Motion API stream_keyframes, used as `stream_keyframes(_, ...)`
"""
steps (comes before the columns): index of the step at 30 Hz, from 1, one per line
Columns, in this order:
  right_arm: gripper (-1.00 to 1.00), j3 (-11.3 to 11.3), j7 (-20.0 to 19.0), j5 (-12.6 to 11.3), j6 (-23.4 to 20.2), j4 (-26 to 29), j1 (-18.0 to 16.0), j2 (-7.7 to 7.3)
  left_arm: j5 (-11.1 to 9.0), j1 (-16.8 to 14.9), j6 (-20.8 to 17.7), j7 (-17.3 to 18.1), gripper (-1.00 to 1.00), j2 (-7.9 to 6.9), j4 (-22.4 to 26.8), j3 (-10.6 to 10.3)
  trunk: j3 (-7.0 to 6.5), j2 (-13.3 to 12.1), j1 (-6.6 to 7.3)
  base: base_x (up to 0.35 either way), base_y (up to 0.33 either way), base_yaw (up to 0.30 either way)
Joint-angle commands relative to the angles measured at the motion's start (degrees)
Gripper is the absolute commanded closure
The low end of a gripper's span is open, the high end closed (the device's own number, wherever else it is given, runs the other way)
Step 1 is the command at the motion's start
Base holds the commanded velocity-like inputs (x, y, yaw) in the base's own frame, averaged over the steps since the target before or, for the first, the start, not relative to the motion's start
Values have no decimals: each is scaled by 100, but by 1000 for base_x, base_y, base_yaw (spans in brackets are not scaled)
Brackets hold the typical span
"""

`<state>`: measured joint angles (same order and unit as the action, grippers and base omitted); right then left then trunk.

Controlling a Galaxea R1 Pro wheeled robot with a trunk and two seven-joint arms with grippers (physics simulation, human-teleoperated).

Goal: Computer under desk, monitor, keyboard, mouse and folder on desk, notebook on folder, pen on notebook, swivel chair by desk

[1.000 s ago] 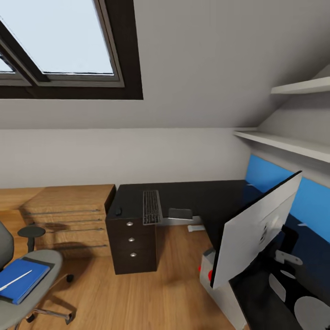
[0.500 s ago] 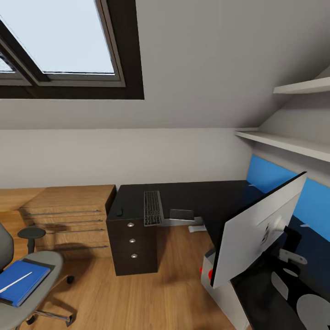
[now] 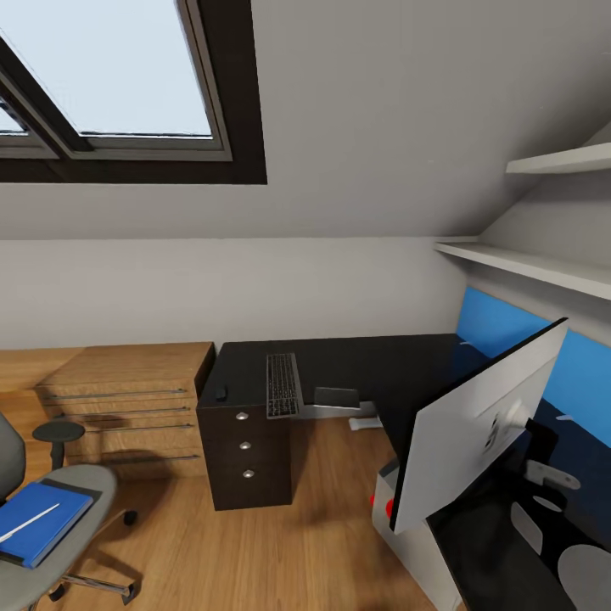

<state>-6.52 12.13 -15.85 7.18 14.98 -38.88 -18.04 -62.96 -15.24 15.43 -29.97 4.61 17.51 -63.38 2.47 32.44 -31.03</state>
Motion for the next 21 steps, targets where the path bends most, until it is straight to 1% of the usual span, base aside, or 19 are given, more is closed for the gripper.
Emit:
stream_keyframes(1, -100, 6, 3, -73, 26, 6, -5, -17, -58, -7, 31, -16, -100, -2, 13, -44, 12, 10, -3, 0, 0, 0)
stream_keyframes(3, -100, 5, 5, -80, 24, 12, -5, -37, -58, -8, 31, -15, -100, -6, 34, -40, 12, 10, -3, 0, 0, 0)
stream_keyframes(5, -100, 3, 7, -91, 22, 17, -5, -59, -54, -12, 26, -31, -100, -11, 158, -33, 12, 10, -3, 0, 0, 0)
stream_keyframes(8, -100, -25, 3, -159, 21, 30, -5, -69, -46, -44, -19, -78, -100, -78, 602, -20, 12, 10, -3, 0, 0, 0)
stream_keyframes(10, -100, -80, 2, -251, 22, 48, -5, -65, -45, -86, -98, -124, -100, -179, 942, -13, 12, 10, -3, 0, 0, 0)
stream_keyframes(11, -100, -149, 1, -366, 24, 69, -5, -60, -43, -122, -285, -189, -100, -306, 1349, -6, 12, 10, -3, 0, 0, 0)
stream_keyframes(13, -100, -202, 0, -470, 24, 89, -5, -57, -44, -149, -604, -282, -100, -451, 1817, 20, 12, 10, -3, 0, 0, 0)
stream_keyframes(15, -100, -236, 0, -537, 26, 110, -5, -54, -46, -172, -1021, -407, -100, -603, 2328, 133, 12, 10, -3, 0, 0, 0)
stream_keyframes(16, -100, -255, -2, -580, 27, 136, -5, -53, -46, -191, -1483, -552, -100, -749, 2854, 381, 12, 10, -3, 0, 0, 0)
stream_keyframes(17, -100, -262, -3, -595, 27, 154, -5, -54, -45, -198, -1713, -623, -100, -811, 3109, 545, 12, 10, -3, 0, 0, 0)
stream_keyframes(19, -100, -271, -4, -615, 28, 204, -5, -53, -40, -207, -2148, -747, -100, -898, 3572, 929, 12, 10, -3, 0, 0, 0)
stream_keyframes(20, -100, -277, -2, -627, 25, 279, -5, -52, -37, -214, -2554, -829, -100, -953, 3943, 1322, 12, 10, -3, 0, 0, 0)
stream_keyframes(21, -100, -281, -2, -631, 26, 324, -5, -53, -36, -216, -2750, -858, -100, -970, 4089, 1506, 12, 10, -3, 0, 0, 0)
